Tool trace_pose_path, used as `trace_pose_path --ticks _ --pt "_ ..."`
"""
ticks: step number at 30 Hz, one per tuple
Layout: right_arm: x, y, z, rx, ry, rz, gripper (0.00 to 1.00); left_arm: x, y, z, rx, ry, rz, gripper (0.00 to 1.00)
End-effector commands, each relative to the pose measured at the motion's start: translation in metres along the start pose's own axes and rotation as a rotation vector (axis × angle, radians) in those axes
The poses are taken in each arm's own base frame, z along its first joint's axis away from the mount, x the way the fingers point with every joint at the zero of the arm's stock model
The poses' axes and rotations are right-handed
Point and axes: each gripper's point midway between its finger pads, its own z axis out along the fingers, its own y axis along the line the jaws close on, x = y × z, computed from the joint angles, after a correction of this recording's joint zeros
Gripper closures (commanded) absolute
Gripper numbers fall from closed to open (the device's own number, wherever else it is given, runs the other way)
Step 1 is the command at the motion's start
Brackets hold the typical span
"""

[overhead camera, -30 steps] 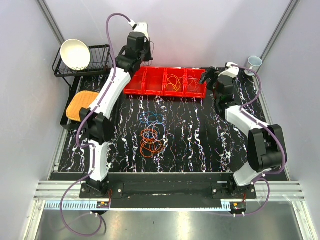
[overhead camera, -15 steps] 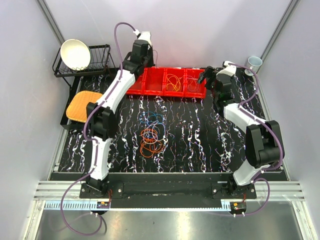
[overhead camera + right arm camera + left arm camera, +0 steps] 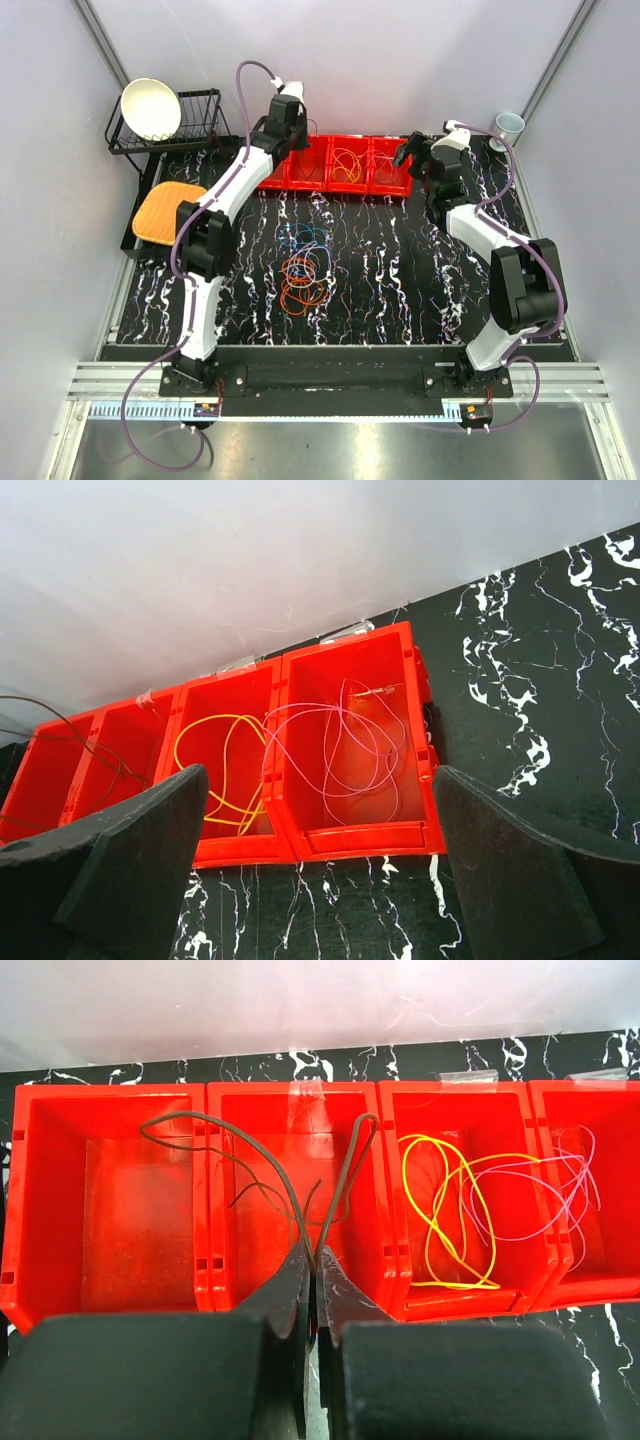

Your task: Untangle the cables

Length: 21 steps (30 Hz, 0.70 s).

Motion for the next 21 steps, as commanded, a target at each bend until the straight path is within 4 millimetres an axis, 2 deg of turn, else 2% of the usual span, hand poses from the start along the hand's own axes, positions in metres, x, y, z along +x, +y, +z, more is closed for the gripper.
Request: trace_pose_path --ticks 1,7,8,10,11,12,21 --pt "-0.022 0.012 0.004 -0.032 -0.047 0.001 0.0 -0.019 -0.007 -0.001 0.041 -0.063 -0.032 1.0" --pt "-0.019 0.015 0.005 -0.046 -0.037 0.009 0.0 -0.011 -0.009 0.014 0.047 -0.052 -0.024 1.0" --pt "-0.019 0.015 0.005 -0.045 -0.035 0.009 0.0 -0.015 -0.01 0.016 0.051 -0.062 -0.022 1.0" --pt "-0.019 0.016 0.005 -0.046 -0.035 0.009 0.0 -0.001 -0.008 0.03 0.047 -0.034 -0.015 1.0" --pt "-0.019 0.016 0.006 -0.046 -0.035 0.008 0.0 -0.007 -0.009 0.032 0.051 -0.047 -0.015 1.0" --pt "-0.019 0.016 0.006 -0.046 -0.035 0.007 0.01 0.001 -0.008 0.04 0.047 -0.033 -0.013 1.0" --pt "-0.015 0.017 0.009 -0.052 -0.019 0.004 0.0 0.019 0.001 0.068 0.026 -0.033 -0.041 1.0"
